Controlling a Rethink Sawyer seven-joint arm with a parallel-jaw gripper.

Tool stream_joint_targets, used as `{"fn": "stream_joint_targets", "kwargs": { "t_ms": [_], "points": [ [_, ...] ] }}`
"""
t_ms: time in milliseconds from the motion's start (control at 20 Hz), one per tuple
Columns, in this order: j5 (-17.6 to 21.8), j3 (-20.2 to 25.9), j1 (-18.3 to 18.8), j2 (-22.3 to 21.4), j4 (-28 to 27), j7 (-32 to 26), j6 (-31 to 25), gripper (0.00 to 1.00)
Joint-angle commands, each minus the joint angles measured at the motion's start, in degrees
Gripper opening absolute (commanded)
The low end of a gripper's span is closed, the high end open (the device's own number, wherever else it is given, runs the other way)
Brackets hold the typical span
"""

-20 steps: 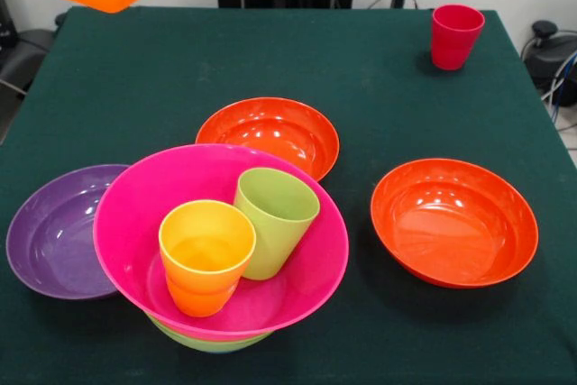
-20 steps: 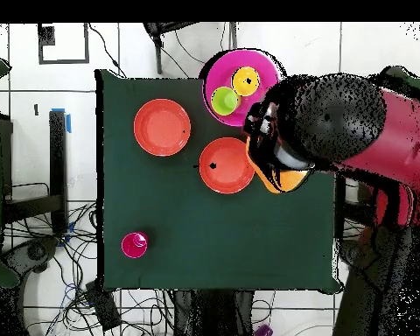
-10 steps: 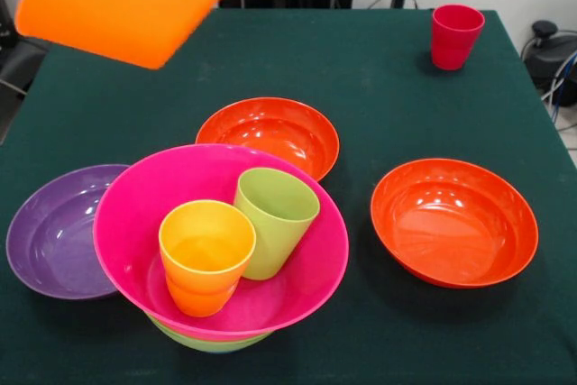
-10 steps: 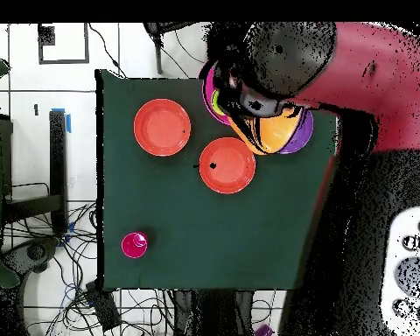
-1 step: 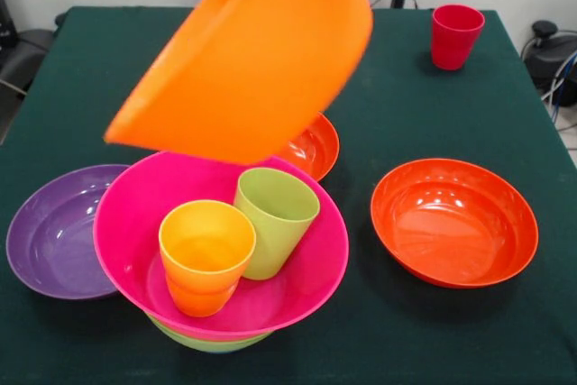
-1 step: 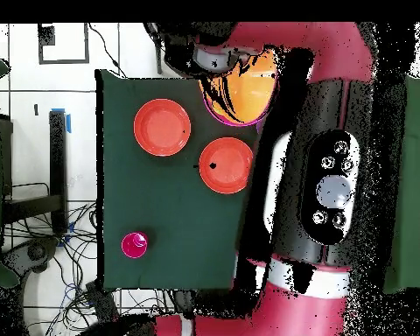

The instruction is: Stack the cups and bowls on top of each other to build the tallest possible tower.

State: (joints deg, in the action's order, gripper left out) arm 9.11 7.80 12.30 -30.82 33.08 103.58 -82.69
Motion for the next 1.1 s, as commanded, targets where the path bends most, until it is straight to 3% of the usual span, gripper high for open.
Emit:
{"fn": "stream_joint_targets", "kwargs": {
  "t_ms": [50, 450, 750, 1100],
  "points": [
    [5.97, 4.41, -2.27, 10.1, -19.4, 5.49, -12.15, 0.0],
    [9.2, 6.38, -2.18, 13.2, -25.67, 3.42, -15.26, 0.0],
    [10.95, 6.73, -2.04, 14.04, -26.44, 3.43, -15.22, 0.0],
    [11.27, 4.15, -2.26, 13.86, -25.74, 3.08, -15.28, 0.0]
  ]
}}
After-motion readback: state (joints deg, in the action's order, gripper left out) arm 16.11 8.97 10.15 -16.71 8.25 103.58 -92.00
